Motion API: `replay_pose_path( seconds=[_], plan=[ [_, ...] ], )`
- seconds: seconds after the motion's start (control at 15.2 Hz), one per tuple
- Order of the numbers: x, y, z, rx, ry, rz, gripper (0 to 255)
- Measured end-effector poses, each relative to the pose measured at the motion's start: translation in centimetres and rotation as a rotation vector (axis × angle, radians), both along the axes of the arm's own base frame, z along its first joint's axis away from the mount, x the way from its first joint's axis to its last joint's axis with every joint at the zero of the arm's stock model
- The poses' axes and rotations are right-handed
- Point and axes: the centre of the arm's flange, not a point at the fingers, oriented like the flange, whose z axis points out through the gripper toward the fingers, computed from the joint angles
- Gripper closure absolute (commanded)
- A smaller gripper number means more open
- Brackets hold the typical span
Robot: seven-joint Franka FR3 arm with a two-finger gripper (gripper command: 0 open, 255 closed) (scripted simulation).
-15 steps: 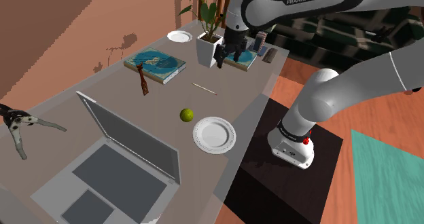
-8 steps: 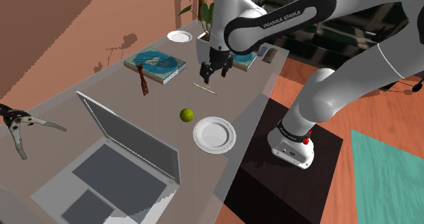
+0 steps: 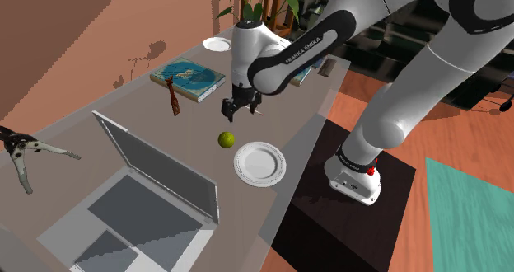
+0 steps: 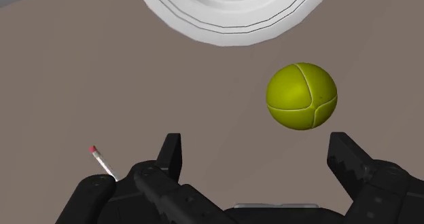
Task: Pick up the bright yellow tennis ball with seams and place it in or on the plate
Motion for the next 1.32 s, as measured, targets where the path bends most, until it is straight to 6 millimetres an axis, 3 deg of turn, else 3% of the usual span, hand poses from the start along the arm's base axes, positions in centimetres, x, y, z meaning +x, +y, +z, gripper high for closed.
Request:
replay_pose_path(
  seconds=[0.4, 0.86, 1.32],
  plan=[
    [2.4, 4.6, -5.9, 0.005, 0.01, -0.029, 0],
    [2.3, 5.2, -10.0, 0.006, 0.011, -0.033, 0],
    [2.4, 5.2, -10.6, 0.007, 0.011, -0.033, 0]
  ],
)
